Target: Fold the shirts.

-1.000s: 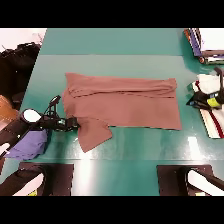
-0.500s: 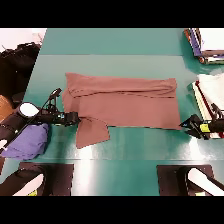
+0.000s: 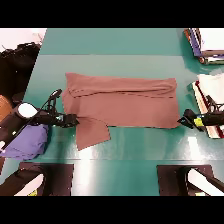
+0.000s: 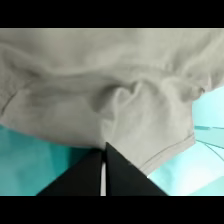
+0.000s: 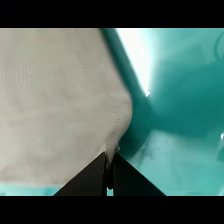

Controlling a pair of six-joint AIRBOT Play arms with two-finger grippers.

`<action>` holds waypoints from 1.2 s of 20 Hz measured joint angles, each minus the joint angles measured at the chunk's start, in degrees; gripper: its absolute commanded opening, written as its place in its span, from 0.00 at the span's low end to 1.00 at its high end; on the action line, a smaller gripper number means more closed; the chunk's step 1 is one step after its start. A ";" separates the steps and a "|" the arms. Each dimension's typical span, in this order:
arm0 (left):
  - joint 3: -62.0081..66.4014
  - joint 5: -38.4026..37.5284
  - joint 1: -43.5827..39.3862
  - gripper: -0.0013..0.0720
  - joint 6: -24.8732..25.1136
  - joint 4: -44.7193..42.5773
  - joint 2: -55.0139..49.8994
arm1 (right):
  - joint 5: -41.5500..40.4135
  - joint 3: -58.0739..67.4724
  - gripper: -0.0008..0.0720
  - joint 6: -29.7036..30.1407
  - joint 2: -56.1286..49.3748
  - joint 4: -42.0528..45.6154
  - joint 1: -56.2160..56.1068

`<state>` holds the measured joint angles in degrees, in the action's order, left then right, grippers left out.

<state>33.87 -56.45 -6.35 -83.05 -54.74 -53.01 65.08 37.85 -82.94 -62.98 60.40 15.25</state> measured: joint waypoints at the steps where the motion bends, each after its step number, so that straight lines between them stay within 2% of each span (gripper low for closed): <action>1: 0.00 -0.94 0.00 0.05 -1.40 -1.92 2.08 | 1.38 1.03 0.04 0.17 0.59 1.57 -0.17; 6: 0.00 -12.48 -0.02 0.05 -7.72 -9.22 14.53 | 10.21 3.63 0.04 0.46 8.39 9.49 -0.61; 9: 0.61 -20.02 -0.07 0.05 -9.94 -8.15 19.74 | 15.82 4.04 0.04 0.46 14.64 13.20 -0.68; 11: 2.45 -22.49 -0.07 0.05 -10.60 -7.76 21.27 | 17.38 4.35 0.04 0.20 17.84 14.12 -0.68; 16: 9.97 -17.51 -0.07 0.05 -8.83 -12.31 17.11 | 16.90 8.90 0.04 -0.48 15.65 12.35 -2.60; 24: 20.96 -0.57 -0.04 0.06 -5.38 -15.26 -6.21 | 9.53 27.71 0.04 -2.84 -7.21 9.86 -11.89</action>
<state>54.83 -57.01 -6.39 -88.42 -70.00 -59.22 74.61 65.56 -85.78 -70.19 70.26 3.36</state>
